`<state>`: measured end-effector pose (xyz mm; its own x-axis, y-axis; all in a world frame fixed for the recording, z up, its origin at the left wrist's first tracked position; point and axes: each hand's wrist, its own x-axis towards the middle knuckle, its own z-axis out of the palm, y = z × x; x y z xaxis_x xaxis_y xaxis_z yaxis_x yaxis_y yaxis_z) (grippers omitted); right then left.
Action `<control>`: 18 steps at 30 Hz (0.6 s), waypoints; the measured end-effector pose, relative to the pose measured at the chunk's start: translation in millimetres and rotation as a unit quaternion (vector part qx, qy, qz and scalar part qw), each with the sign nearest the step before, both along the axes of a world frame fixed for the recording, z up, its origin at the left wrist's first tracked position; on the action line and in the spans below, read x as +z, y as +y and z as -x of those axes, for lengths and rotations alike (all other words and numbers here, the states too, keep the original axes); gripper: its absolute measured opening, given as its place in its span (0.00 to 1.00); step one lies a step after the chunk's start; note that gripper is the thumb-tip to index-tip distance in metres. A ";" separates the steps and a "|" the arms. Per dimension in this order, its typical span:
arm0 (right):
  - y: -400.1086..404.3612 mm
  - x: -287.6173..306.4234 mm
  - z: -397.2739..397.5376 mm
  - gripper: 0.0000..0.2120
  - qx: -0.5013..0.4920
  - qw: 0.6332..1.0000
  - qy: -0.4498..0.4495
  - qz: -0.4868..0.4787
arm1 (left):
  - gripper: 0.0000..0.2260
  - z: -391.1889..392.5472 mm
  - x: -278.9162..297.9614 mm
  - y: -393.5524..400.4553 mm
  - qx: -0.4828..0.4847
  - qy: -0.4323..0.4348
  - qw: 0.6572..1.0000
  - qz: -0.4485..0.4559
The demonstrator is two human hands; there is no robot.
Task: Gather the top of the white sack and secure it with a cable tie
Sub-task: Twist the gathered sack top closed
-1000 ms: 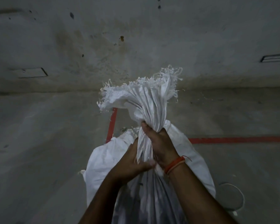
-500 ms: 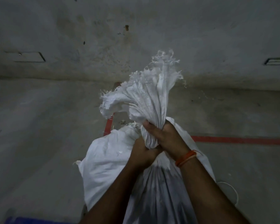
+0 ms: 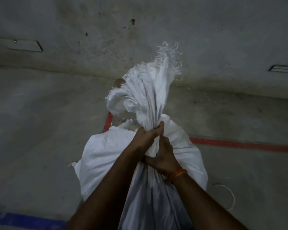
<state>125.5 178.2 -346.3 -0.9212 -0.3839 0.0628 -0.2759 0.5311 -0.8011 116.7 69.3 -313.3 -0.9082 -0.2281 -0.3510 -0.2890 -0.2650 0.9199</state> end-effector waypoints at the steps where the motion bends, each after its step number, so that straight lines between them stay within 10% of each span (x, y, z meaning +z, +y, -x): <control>1: -4.1 -2.6 -0.6 0.39 -0.008 1.000 -0.012 0.014 | 0.25 -1.0 -0.8 0.2 -0.010 -0.005 1.000 0.023; 18: -18.4 11.2 36.0 0.09 -0.141 0.990 0.004 -0.031 | 0.24 -6.1 1.3 -6.7 -0.134 0.109 0.963 0.207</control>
<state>89.5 159.8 -335.2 -0.9918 -0.1154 0.0549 -0.1163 0.6357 -0.7631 122.8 62.6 -312.0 -0.9958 -0.0547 -0.0738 -0.0831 0.1949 0.9773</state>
